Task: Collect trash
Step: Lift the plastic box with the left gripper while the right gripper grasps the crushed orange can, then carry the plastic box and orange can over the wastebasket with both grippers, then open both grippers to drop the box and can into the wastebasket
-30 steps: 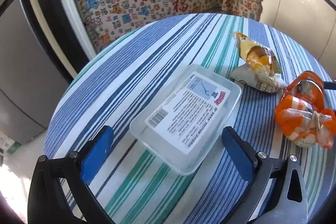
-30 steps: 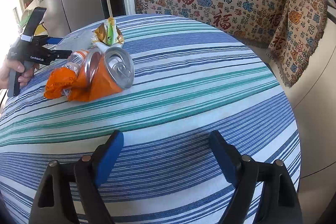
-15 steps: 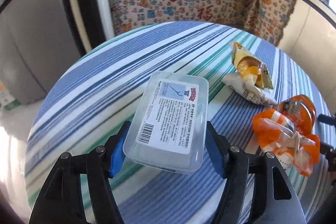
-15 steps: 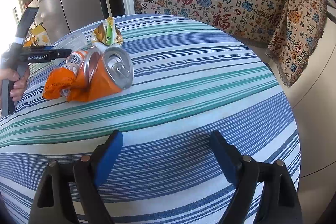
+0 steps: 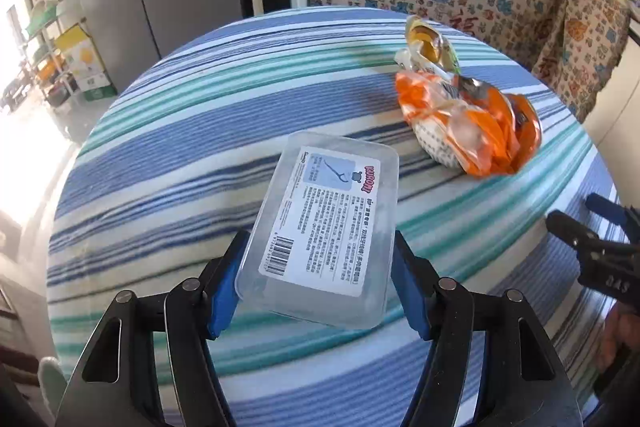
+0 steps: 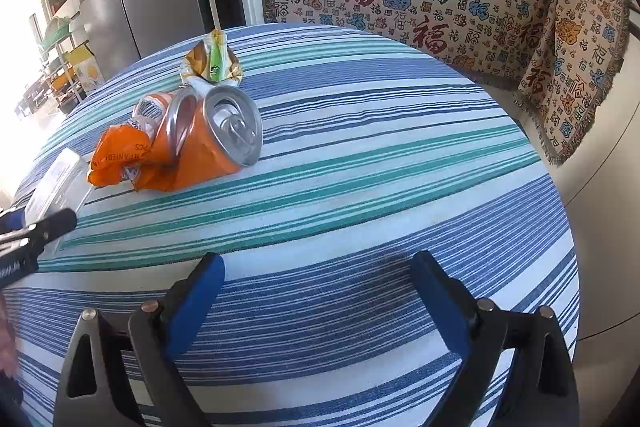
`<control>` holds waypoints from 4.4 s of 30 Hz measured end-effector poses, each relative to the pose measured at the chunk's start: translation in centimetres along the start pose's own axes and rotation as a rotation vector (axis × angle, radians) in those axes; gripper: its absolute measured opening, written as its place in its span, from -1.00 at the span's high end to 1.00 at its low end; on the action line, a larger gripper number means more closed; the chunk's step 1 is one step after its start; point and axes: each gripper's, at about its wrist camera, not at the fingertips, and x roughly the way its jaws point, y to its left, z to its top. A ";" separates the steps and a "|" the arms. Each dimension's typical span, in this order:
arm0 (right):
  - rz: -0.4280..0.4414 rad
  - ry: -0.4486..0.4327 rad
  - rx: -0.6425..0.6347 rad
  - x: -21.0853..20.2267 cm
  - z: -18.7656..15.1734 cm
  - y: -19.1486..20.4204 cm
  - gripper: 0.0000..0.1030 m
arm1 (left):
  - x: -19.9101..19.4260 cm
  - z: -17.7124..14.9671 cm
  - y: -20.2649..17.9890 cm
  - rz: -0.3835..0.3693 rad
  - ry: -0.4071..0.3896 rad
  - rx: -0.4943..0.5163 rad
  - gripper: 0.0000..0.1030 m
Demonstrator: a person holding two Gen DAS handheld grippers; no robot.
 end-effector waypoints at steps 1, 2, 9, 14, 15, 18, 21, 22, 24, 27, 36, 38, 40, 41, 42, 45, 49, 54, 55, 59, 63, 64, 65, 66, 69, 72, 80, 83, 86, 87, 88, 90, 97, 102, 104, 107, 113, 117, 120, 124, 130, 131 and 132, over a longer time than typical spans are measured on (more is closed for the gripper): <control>0.004 -0.003 0.005 -0.1 0.0 -0.1 -0.89 | -0.3 -0.5 -0.3 -0.003 -0.008 0.017 -0.33; 0.020 -0.009 0.014 -0.2 0.0 -0.3 -0.88 | -0.5 -0.8 -0.4 -0.005 -0.017 0.039 -0.33; 0.203 -0.080 0.021 -2.2 3.3 -0.1 -0.57 | -0.6 -1.0 0.3 -0.070 -0.017 0.031 -0.63; 0.201 -0.032 -0.119 -0.2 7.1 3.6 -0.27 | -1.3 -0.2 -0.5 -0.073 -0.038 0.077 -0.63; 0.187 -0.001 -0.135 0.6 7.5 4.0 -0.02 | -1.5 -0.2 -0.7 -0.060 -0.044 0.089 -0.63; 0.176 0.053 -0.111 1.7 7.8 3.9 0.46 | -1.4 -0.2 -0.7 -0.041 -0.037 0.101 -0.63; 0.172 0.084 0.014 0.5 6.5 2.2 0.46 | -1.2 -0.1 -0.1 -0.062 -0.010 0.069 -0.63; 0.183 0.094 0.032 0.0 5.9 2.0 0.46 | -1.1 0.0 0.1 -0.076 -0.002 0.053 -0.63; 0.197 0.105 0.038 -0.6 5.1 2.2 0.46 | -1.1 0.1 0.4 -0.093 0.005 0.030 -0.63; 0.225 0.094 -0.002 -3.7 2.0 3.5 0.50 | -1.2 0.1 0.7 -0.093 0.004 0.019 -0.63; 0.241 0.093 -0.044 -6.4 -0.9 0.0 0.56 | -0.7 -0.3 1.2 -0.138 0.029 -0.020 -0.63; 0.233 0.077 -0.061 -6.7 -0.9 -0.3 0.53 | -0.7 -0.4 1.0 -0.136 0.031 -0.013 -0.63; 0.236 0.055 -0.068 -7.3 -0.8 -0.7 0.11 | -0.7 -0.3 0.9 -0.132 0.027 -0.004 -0.63; 0.238 0.042 -0.066 -7.6 -0.8 -0.9 0.03 | -0.7 -0.3 0.9 -0.130 0.024 -0.001 -0.63; 0.243 0.034 -0.067 -7.8 -0.8 -0.9 -0.04 | -0.8 -0.3 0.9 -0.129 0.022 0.001 -0.63; 0.253 0.046 -0.043 -7.5 -0.2 -1.2 -0.04 | -0.7 0.0 1.1 -0.136 0.016 -0.006 -0.63; 0.231 0.050 -0.081 -7.4 0.2 0.5 -0.04 | -0.8 0.5 1.3 -0.135 0.001 -0.006 -0.63; 0.212 0.082 0.009 -5.8 0.7 0.5 -0.04 | -0.7 0.6 1.3 -0.112 -0.008 0.007 -0.62; 0.212 0.089 0.016 -5.4 0.9 0.6 -0.04 | -0.6 0.6 1.3 -0.114 -0.008 0.006 -0.62; 0.181 0.130 0.004 -4.4 1.1 1.5 -0.09 | 0.3 0.8 0.7 -0.126 -0.006 0.007 -0.59; 0.156 0.129 -0.003 -5.3 0.9 1.3 0.12 | 0.4 0.7 0.1 -0.097 -0.024 0.028 -0.27; 0.159 0.124 -0.009 -5.6 0.7 1.2 0.23 | 0.3 0.6 0.0 -0.102 -0.026 0.028 -0.27; 0.161 0.116 -0.014 -6.0 0.6 1.0 0.28 | 0.1 0.6 0.0 -0.113 -0.028 0.026 -0.27; 0.156 0.102 -0.014 -6.5 0.5 0.7 0.32 | -0.1 0.5 -0.1 -0.120 -0.032 0.025 -0.27; 0.158 0.095 -0.016 -7.3 0.3 0.0 0.32 | -1.2 0.3 -0.5 -0.143 -0.042 0.037 -0.26; 0.149 0.065 -0.015 -7.9 -0.2 -0.8 0.34 | -2.3 -0.6 -1.0 -0.175 -0.042 0.057 -0.26; 0.140 -0.013 0.057 -9.8 -1.3 -3.0 0.34 | -4.4 -2.0 -3.8 -0.252 -0.053 0.103 -0.26; 0.146 -0.018 0.081 -10.2 -1.3 -3.9 0.34 | -4.9 -2.5 -5.4 -0.277 -0.052 0.125 -0.26; 0.149 -0.035 0.100 -10.8 -1.2 -4.9 0.34 | -5.3 -2.7 -7.1 -0.300 -0.045 0.139 -0.27; 0.151 -0.039 0.108 -10.9 -1.2 -5.3 0.34 | -5.5 -2.7 -7.7 -0.304 -0.045 0.148 -0.26; 0.154 -0.042 0.117 -11.1 -1.2 -5.8 0.34 | -5.8 -2.6 -8.4 -0.308 -0.047 0.158 -0.26; 0.155 -0.056 0.136 -11.8 -1.2 -6.9 0.34 | -6.5 -2.5 -9.9 -0.320 -0.055 0.178 -0.27; 0.090 -0.124 0.209 -15.2 -1.5 -13.5 0.34 | -8.1 -1.2 -16.7 -0.397 -0.056 0.226 -0.27; -0.007 -0.156 0.273 -17.3 -2.7 -20.0 0.34 | -9.4 0.0 -23.8 -0.469 -0.063 0.296 -0.27; -0.041 -0.157 0.304 -17.7 -3.4 -22.6 0.34 | -9.7 0.2 -27.2 -0.497 -0.061 0.329 -0.27; -0.083 -0.151 0.353 -17.6 -4.2 -26.3 0.34 | -9.5 0.4 -31.7 -0.533 -0.048 0.366 -0.27; -0.113 -0.128 0.453 -15.9 -6.2 -32.5 0.34 | -7.5 0.2 -38.8 -0.581 0.000 0.406 -0.27; -0.118 -0.097 0.493 -13.7 -7.3 -35.5 0.34 | -6.0 -0.6 -41.6 -0.590 0.025 0.429 -0.27; -0.114 -0.079 0.513 -12.4 -7.9 -37.0 0.34 | -4.5 -1.1 -43.1 -0.593 0.046 0.439 -0.27; -0.100 -0.061 0.539 -10.5 -8.3 -38.6 0.34 | -2.8 -1.4 -44.4 -0.591 0.067 0.448 -0.27; -0.066 -0.052 0.604 -8.5 -9.6 -40.9 0.34 | -1.6 -2.3 -46.3 -0.586 0.081 0.481 -0.27; -0.062 -0.051 0.613 -8.2 -9.7 -41.2 0.33 | -1.5 -2.6 -46.7 -0.586 0.079 0.489 -0.27; -0.053 -0.051 0.626 -7.9 -9.9 -41.5 0.30 | -1.5 -2.8 -47.0 -0.587 0.077 0.496 -0.27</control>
